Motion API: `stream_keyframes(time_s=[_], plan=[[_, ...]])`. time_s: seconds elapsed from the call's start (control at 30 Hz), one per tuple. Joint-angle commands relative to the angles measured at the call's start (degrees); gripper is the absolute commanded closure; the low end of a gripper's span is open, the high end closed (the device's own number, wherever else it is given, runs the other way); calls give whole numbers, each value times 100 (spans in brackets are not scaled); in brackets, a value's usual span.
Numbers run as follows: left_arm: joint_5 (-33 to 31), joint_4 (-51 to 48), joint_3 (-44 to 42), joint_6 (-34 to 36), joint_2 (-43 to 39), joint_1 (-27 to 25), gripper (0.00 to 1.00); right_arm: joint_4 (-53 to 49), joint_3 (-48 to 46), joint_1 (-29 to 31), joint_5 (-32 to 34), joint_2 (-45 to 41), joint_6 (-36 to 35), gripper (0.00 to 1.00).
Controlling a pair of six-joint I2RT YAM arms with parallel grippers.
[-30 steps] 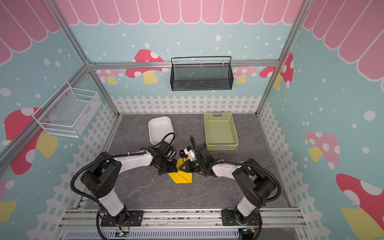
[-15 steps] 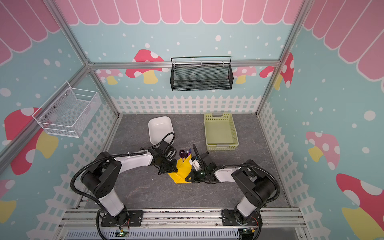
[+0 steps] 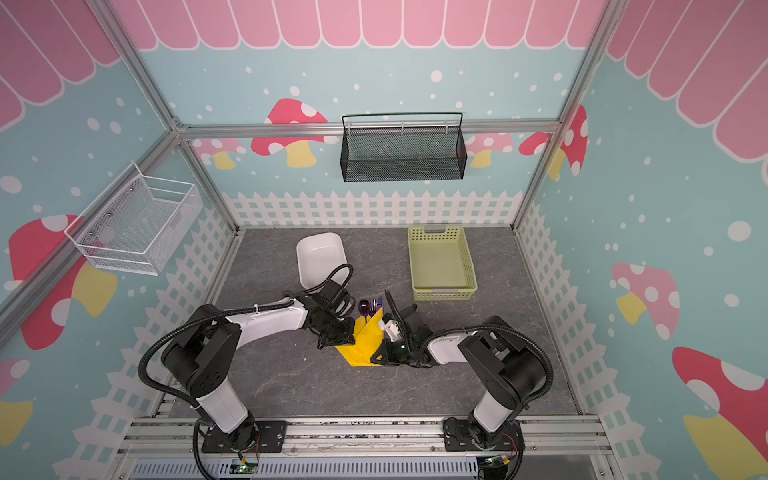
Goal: Place the utensils on the paper napkin and roll it up
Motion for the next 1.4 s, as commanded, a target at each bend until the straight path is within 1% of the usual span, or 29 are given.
stream_keyframes(time_s=[0.0, 0.1, 0.23, 0.43, 0.73, 0.9, 1.07, 1.23, 1.37], plan=[[-129, -135, 286, -37, -137, -143, 100, 54, -99, 37, 102, 115, 22, 93], [-261, -132, 453, -78, 4, -285, 100, 77, -101, 37, 89, 130, 34, 93], [-268, -94, 575, -97, 302, -354, 100, 81, -98, 37, 77, 114, 49, 93], [-407, 4, 558, -53, 555, -372, 100, 82, -94, 37, 82, 102, 58, 93], [-411, 38, 378, 53, 779, -369, 100, 84, -77, 37, 47, 39, 58, 93], [-434, 41, 277, 87, 773, -363, 100, 71, -91, 37, 96, -391, 19, 92], [-452, 41, 263, 88, 748, -354, 100, 65, -340, 38, 177, -895, 114, 92], [-460, 36, 260, 88, 746, -354, 100, 64, -616, 37, 136, -1016, 182, 92], [-530, 5, 248, 105, 748, -355, 100, 74, -769, 38, 338, -1116, 282, 93]])
